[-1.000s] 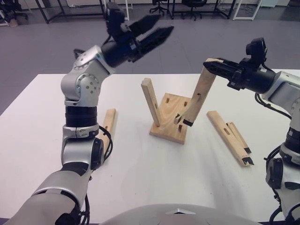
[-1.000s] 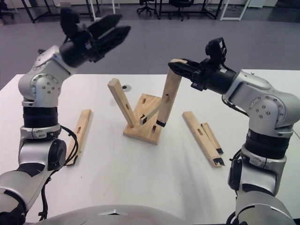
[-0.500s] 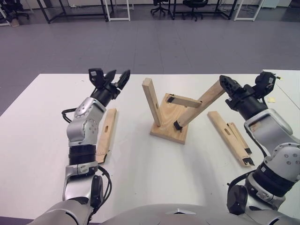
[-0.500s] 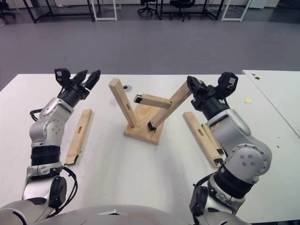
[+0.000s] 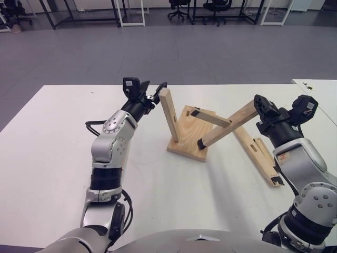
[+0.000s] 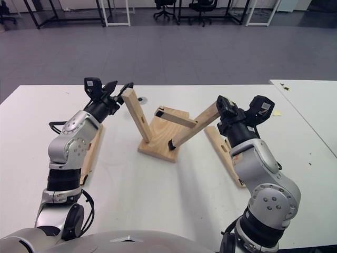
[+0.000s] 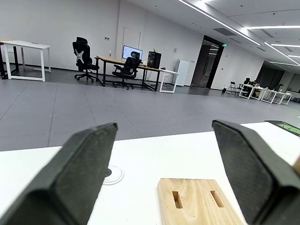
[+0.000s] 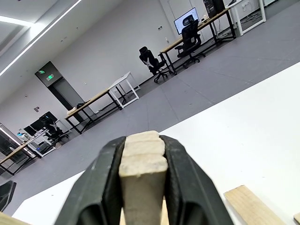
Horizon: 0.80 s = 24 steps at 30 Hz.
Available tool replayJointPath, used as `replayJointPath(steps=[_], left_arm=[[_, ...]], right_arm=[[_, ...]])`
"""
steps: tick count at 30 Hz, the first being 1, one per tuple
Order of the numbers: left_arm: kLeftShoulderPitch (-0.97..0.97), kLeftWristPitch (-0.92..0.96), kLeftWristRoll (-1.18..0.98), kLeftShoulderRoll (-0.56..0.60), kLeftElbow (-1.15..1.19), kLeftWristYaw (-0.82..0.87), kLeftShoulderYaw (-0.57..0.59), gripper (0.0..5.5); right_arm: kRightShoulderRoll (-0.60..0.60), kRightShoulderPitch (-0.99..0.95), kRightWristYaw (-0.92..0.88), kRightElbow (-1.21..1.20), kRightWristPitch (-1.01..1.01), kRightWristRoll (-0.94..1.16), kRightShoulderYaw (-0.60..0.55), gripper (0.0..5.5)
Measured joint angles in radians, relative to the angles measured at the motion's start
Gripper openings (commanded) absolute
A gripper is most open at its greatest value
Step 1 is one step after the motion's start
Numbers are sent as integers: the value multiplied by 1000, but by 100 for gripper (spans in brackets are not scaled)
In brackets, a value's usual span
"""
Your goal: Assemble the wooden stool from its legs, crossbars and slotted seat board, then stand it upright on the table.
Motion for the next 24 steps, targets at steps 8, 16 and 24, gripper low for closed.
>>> replayJointPath(steps=[8,16,24], left_arm=[[4,40,-23,-26,-45,22,0,374],[6,62,-31,-42,-73,44,-2,374],[-37,109,-26,-48,-187,80,-55,374]], right_arm=[[-124,-27,16,40,-44,-80,41,101],[-229,-69,112,116,-33,-172,106,101],[-233,-55,165,116,-45,-197,120,101]])
